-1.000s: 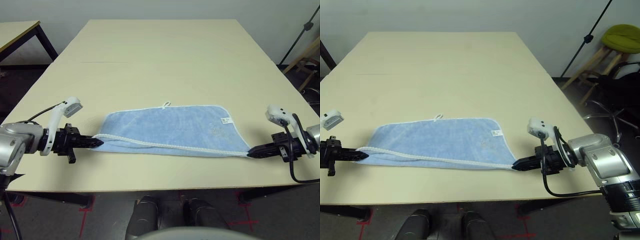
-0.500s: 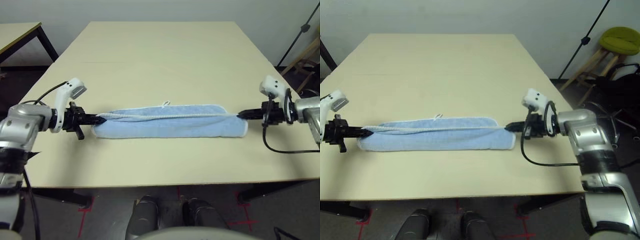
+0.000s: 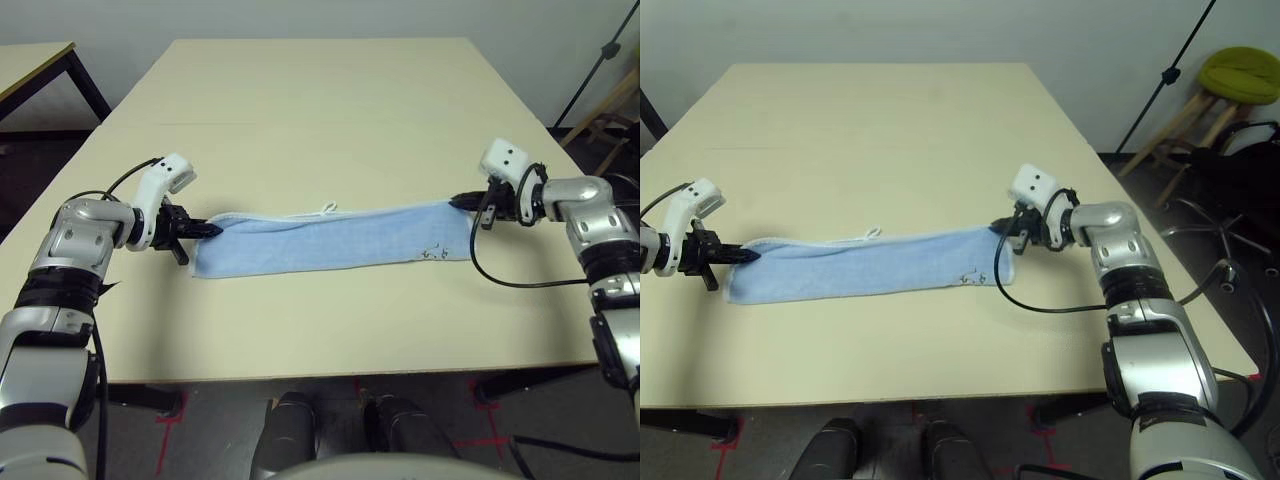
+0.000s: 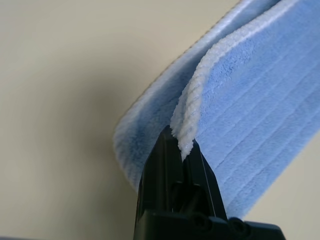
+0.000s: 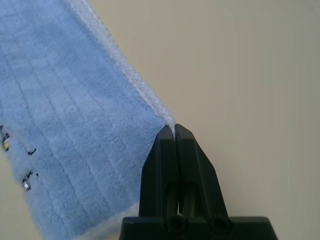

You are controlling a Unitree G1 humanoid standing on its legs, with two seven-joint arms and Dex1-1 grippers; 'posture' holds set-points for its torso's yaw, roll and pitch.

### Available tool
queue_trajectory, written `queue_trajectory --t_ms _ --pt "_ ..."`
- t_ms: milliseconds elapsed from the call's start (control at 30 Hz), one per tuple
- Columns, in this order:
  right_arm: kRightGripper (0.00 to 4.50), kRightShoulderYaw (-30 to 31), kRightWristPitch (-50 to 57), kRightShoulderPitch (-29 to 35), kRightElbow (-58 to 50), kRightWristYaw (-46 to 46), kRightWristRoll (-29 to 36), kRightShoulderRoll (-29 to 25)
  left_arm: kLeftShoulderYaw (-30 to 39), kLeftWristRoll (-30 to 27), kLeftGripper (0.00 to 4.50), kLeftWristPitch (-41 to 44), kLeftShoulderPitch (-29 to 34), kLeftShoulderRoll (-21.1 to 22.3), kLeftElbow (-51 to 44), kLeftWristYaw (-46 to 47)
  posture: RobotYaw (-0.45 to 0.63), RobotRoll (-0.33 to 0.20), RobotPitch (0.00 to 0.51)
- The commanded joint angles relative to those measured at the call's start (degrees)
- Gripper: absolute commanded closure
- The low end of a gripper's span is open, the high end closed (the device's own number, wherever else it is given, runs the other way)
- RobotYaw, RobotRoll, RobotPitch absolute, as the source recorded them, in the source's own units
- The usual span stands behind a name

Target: Fold the towel and set it aside.

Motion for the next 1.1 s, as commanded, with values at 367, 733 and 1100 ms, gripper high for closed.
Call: queue_trajectory --t_ms 367,733,1100 --pt "1.33 -5.4 0.3 -0.9 2.6 -1.0 3.1 -1.1 5.9 -3.2 2.1 3.7 -0.6 -0.9 -1.8 2.5 0.13 0.0 0.123" --pt "0.0 -13.6 21.5 7.7 -17.0 -1.3 13.4 -3.0 14.4 -10.6 0.01 15.7 3.1 0.2 -16.1 5.7 0.12 0.0 0.124" --pt "0.0 -18.0 50.2 20.8 -47.7 -8.8 30.3 3.8 21.8 -26.8 0.01 32.9 10.7 -11.8 -35.2 14.1 0.11 0.0 0.134"
